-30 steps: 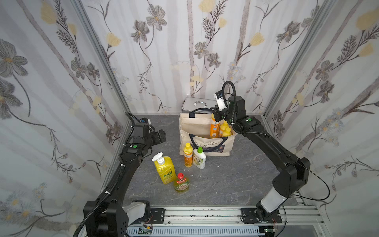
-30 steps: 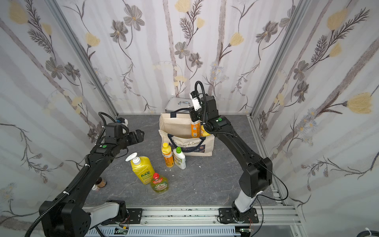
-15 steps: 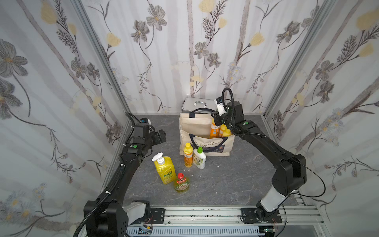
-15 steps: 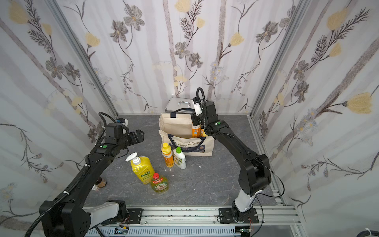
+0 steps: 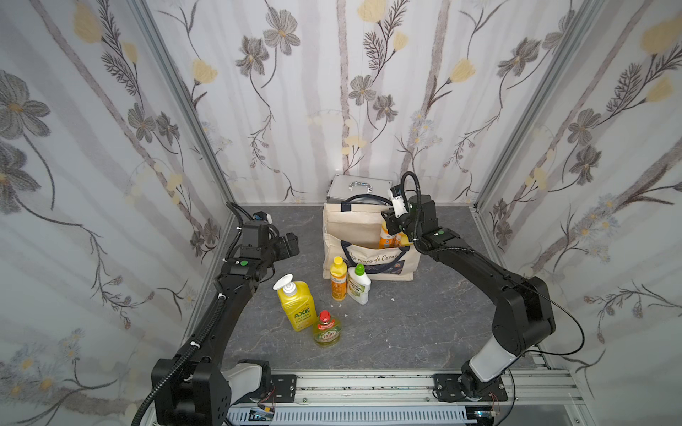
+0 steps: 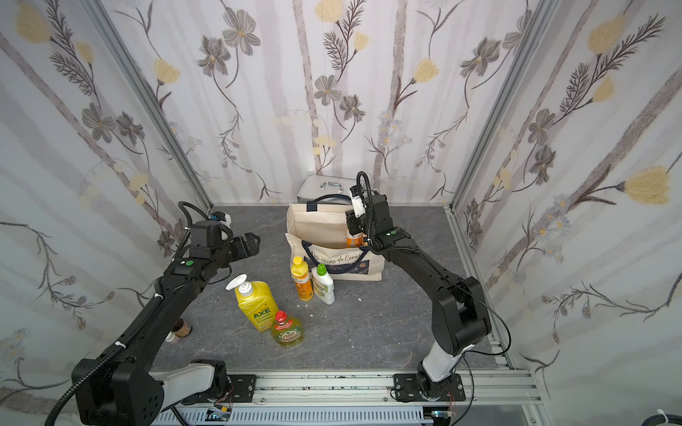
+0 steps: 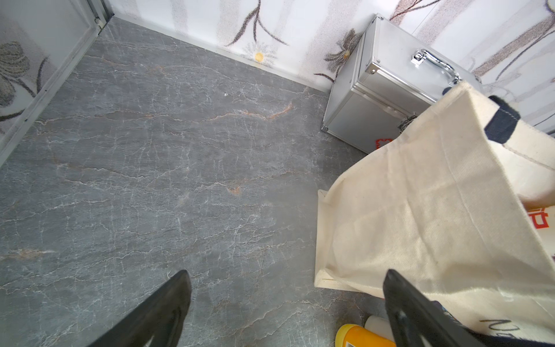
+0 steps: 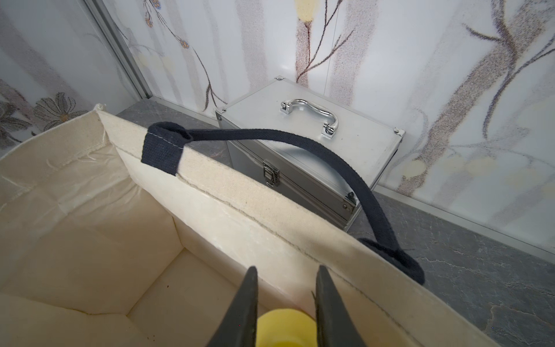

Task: Pack dish soap into the shopping bag
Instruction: Place the bottle of dish soap in the shopping bag.

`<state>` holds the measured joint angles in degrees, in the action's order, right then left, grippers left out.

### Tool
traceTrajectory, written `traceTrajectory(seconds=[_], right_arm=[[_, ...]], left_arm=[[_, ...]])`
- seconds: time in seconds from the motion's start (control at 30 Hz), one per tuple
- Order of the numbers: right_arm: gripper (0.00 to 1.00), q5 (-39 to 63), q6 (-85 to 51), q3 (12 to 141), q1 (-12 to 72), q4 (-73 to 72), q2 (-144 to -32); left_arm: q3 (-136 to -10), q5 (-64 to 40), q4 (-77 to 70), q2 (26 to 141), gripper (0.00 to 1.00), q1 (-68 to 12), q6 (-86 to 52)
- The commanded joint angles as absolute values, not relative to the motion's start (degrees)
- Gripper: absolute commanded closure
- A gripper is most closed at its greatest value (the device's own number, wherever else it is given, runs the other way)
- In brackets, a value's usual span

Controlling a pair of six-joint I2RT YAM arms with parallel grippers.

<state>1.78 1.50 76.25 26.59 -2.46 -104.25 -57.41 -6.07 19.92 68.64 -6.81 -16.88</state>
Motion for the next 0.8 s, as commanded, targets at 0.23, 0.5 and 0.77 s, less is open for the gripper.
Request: traceTrajectory(seconds=[0.23, 0.5, 0.77], right_arm=[[1.0, 0.5, 1.8, 74.6, 26.7, -13.3, -104.8], [1.0, 0.8, 2.1, 73.6, 26.6, -12.8, -105.3], [1.0, 1.1, 2.3, 73.0, 26.8, -10.5, -105.4]], left_arm=[[-56.5, -4.8, 17.9, 68.1, 0.0, -6.9, -16.6], [-56.7, -5.3, 17.8, 68.1, 0.0, -6.9, -16.7], [-56.7, -5.4, 17.6, 68.5, 0.0, -6.8, -16.7]])
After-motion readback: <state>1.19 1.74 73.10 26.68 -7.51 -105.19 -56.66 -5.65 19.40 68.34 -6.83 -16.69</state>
